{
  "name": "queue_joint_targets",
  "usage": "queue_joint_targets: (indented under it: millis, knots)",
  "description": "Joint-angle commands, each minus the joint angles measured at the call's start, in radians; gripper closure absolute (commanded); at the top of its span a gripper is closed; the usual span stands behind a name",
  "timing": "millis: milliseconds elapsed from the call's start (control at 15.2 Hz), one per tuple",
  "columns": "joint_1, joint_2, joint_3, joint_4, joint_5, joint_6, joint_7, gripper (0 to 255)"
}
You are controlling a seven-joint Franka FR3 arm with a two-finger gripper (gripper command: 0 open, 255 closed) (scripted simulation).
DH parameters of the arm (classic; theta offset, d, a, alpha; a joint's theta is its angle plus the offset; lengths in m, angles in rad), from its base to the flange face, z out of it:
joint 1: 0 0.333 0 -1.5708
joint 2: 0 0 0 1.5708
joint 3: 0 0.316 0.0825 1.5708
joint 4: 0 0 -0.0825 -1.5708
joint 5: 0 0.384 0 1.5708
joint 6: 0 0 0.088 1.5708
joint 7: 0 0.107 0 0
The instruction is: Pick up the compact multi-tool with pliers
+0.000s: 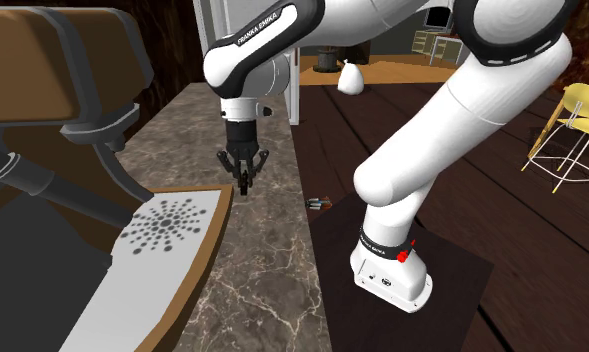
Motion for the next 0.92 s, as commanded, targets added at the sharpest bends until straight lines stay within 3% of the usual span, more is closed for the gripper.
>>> queue_joint_targets:
  millis: [0, 858]
  knots:
    - [0.001, -0.010, -0.005, 0.010, -0.003, -0.021, 0.004, 255]
    - [-0.004, -0.074, -0.055, 0.136, -0.035, -0.209, 0.039, 255]
